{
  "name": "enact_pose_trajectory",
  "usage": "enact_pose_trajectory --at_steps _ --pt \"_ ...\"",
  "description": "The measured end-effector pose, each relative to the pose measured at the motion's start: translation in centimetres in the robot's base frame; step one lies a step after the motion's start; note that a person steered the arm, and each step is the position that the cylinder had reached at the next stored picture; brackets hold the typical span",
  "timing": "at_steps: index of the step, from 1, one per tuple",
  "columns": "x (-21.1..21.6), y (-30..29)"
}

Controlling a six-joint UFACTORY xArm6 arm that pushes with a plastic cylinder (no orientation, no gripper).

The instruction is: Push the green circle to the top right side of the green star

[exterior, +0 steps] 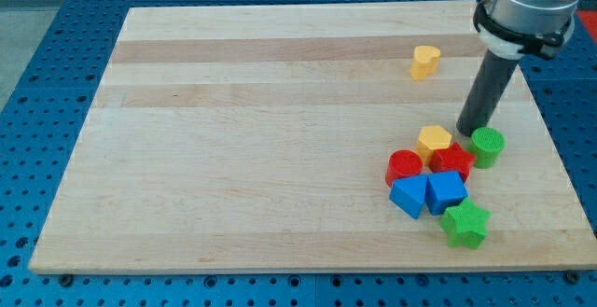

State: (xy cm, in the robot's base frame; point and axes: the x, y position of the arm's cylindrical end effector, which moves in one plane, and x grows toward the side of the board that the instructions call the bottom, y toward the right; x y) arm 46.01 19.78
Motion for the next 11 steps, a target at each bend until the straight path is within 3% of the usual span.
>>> enact_pose_trajectory --at_steps 6,7,8,11 --pt "4.6 -0.1" --pt "4.6 0.6" --pt "4.6 5.1" --pt "6.2 6.0"
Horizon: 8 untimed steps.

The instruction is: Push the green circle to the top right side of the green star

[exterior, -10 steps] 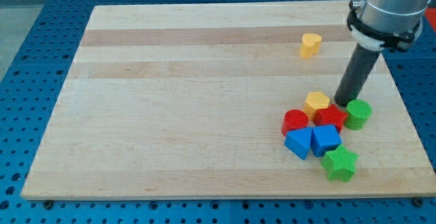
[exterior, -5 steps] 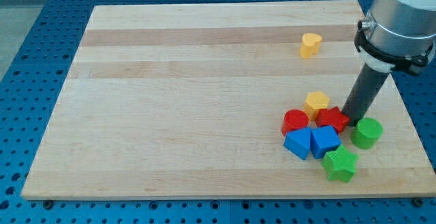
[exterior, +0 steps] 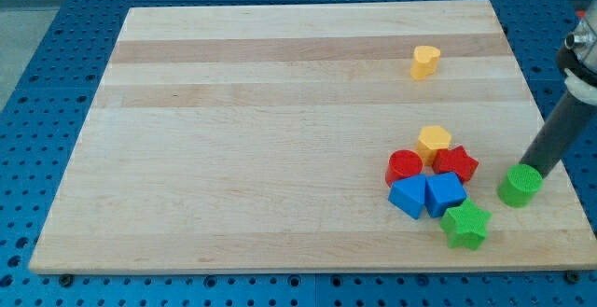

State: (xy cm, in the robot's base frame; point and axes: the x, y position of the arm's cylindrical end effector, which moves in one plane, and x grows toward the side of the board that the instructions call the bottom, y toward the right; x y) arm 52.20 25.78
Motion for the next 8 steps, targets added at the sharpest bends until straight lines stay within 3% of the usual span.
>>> enact_pose_trajectory --at_steps 6,8 --pt "4.2 0.2" --pt "3.9 -1.3"
